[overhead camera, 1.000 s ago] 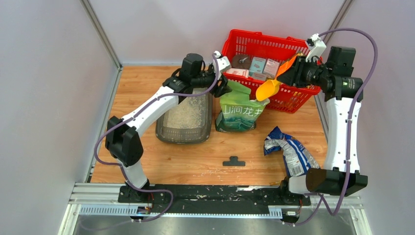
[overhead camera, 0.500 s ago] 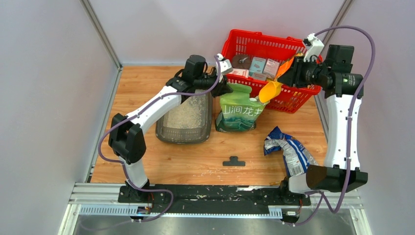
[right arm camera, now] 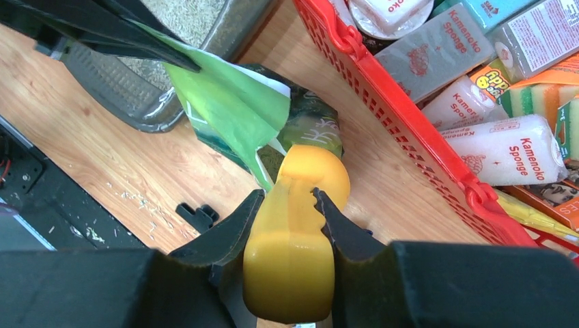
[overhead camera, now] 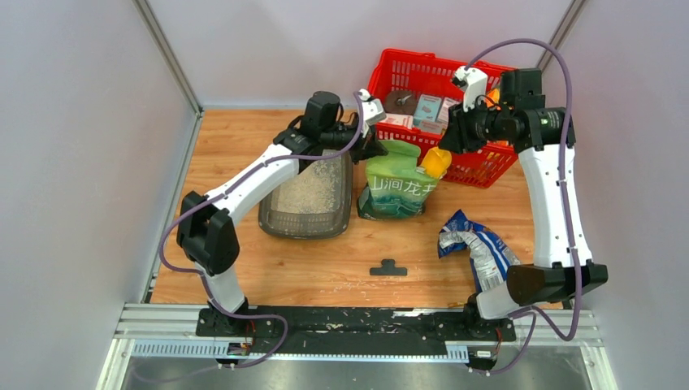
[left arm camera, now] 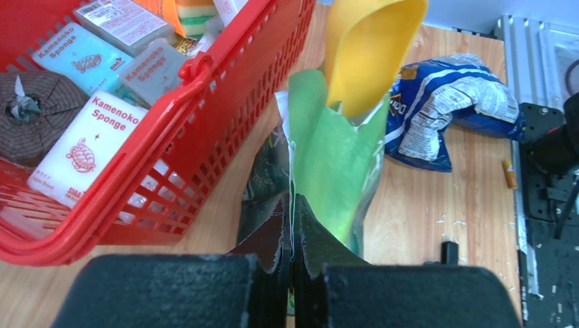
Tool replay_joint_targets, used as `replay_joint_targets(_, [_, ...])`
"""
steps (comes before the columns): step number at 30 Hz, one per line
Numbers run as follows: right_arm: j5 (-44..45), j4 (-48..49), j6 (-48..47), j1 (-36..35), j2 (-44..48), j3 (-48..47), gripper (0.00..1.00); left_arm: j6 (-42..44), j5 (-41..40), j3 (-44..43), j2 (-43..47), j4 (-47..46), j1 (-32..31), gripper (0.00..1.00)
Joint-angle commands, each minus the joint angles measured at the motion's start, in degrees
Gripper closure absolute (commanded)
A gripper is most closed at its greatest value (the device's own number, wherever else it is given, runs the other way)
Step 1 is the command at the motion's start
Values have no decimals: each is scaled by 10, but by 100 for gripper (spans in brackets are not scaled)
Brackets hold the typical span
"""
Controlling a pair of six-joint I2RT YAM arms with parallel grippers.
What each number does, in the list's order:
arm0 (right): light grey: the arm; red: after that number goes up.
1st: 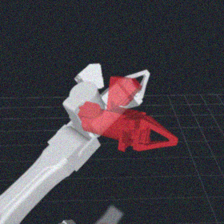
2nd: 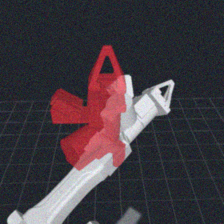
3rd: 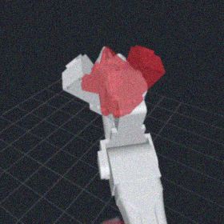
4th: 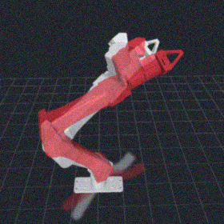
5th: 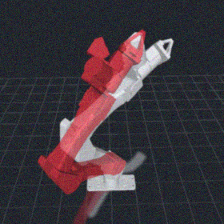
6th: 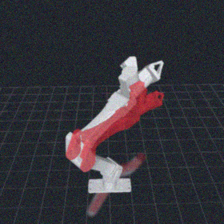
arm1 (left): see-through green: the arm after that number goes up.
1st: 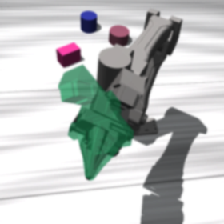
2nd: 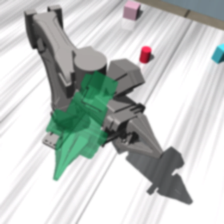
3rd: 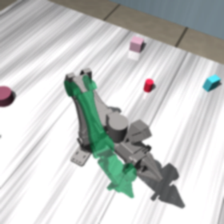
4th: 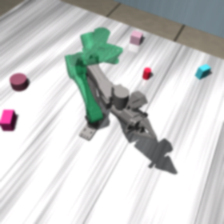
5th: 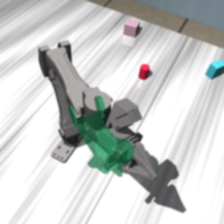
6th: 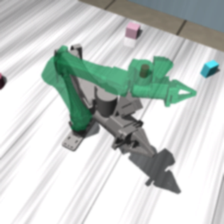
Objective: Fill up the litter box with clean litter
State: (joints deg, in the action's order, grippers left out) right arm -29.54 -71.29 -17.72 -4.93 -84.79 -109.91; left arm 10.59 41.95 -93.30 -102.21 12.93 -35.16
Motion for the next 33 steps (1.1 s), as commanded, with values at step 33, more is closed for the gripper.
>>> replay_joint_targets(33, [188,131,-33,-59,105,134,100,-92,-80,164,204,-184,-3,100])
